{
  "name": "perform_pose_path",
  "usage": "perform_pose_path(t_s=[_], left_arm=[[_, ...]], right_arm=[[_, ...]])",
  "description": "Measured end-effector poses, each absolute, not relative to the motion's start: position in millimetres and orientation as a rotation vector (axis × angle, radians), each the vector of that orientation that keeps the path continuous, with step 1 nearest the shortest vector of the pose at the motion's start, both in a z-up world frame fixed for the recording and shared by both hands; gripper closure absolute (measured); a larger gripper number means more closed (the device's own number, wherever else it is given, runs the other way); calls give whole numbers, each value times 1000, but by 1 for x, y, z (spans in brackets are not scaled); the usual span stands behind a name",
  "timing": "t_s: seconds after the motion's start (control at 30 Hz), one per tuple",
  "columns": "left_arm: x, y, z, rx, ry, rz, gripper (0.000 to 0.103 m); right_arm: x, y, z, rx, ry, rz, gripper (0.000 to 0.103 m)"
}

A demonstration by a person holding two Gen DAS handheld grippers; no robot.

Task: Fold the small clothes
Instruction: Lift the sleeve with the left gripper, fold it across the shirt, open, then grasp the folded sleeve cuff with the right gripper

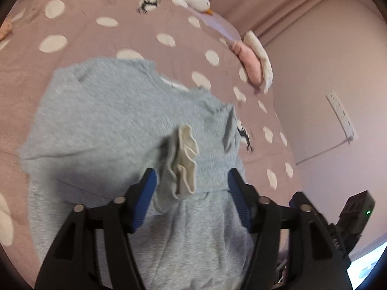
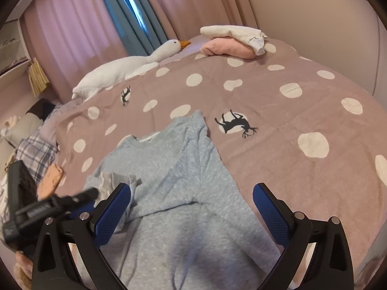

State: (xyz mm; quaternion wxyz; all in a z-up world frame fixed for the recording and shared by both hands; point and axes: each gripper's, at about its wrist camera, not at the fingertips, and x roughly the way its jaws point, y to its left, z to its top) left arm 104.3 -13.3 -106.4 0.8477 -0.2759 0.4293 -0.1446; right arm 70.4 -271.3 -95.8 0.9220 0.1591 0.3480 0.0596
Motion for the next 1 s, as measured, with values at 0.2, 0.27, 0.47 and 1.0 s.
perform_pose_path(t_s=[0.2, 0.27, 0.47, 1.0], left_arm=[[86, 20, -84, -543, 806, -184, 29], [81, 34, -83, -525, 817, -105, 29], [59, 82, -98, -574, 833, 74, 29], [33, 135, -120, -592, 879, 277, 29]], right_arm=[[75, -263, -98, 323, 739, 160, 3], [76, -257, -96, 310, 744, 178, 3], [87, -229, -97, 272, 783, 278, 3], [137, -128, -136, 138, 1013, 437, 36]])
